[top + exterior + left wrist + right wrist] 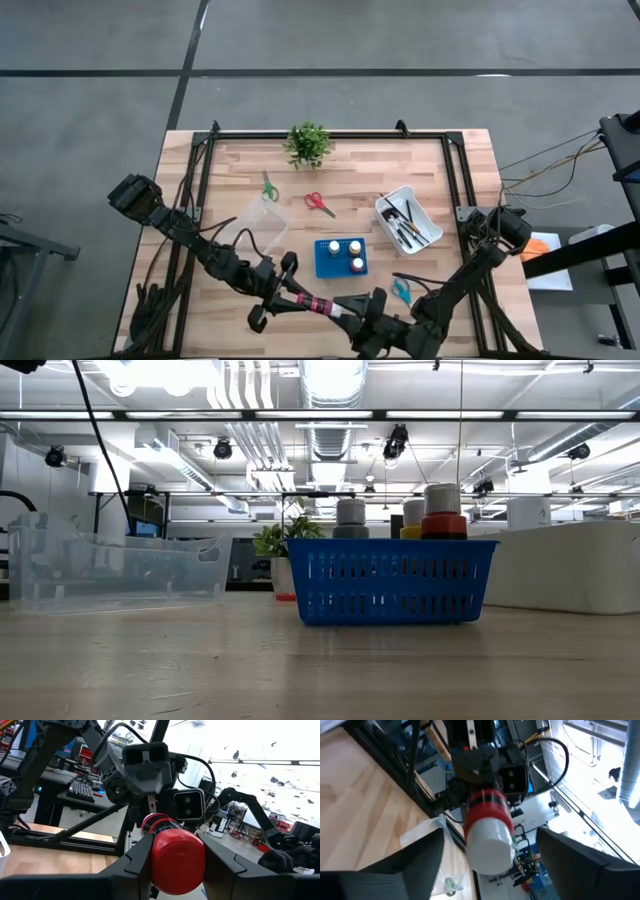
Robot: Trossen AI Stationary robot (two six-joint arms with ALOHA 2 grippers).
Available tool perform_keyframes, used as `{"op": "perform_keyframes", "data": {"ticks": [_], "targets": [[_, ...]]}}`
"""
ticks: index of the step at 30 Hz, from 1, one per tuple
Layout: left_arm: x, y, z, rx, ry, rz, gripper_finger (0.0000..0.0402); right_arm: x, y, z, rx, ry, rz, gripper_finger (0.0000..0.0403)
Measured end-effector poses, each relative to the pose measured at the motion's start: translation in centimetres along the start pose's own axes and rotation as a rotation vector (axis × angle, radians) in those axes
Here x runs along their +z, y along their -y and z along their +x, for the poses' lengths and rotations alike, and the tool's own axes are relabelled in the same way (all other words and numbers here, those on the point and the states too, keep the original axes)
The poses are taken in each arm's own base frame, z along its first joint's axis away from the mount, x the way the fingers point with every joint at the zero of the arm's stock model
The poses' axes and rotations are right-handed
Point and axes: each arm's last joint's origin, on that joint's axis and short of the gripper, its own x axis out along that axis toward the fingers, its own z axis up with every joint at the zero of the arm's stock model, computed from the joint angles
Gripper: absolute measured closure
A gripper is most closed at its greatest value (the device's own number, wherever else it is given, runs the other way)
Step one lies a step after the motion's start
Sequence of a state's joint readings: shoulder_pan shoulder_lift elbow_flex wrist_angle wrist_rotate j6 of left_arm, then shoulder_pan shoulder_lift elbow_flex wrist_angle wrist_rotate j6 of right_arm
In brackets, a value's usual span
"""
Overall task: Pick & Place Paint Supplies
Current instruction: Put the red paint bottle in the blue bin
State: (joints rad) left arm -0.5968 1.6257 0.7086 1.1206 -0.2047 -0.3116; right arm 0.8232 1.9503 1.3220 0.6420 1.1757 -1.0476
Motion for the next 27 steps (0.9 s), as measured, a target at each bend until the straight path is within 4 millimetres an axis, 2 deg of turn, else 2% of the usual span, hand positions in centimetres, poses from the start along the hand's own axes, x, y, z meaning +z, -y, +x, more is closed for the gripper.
{"op": "perform_keyframes", "data": {"ticks": [14, 21, 27], "targets": [[-0.05, -0.02, 0.0, 0.002, -0.006, 0.002, 0.0271, -0.02, -0.14, -0.03, 0.014, 0.016, -0.037, 0.0291], [-0.19, -0.04, -0.01, 0.006, -0.021, 0.052, 0.0261, 0.01, -0.24, -0.21, 0.019, 0.019, -0.058, 0.0294], [-0.33, -0.17, -0.2, 0.031, -0.091, 0.273, 0.0137, 0.29, -0.11, -0.56, 0.008, 0.006, -0.048, 0.0294]]}}
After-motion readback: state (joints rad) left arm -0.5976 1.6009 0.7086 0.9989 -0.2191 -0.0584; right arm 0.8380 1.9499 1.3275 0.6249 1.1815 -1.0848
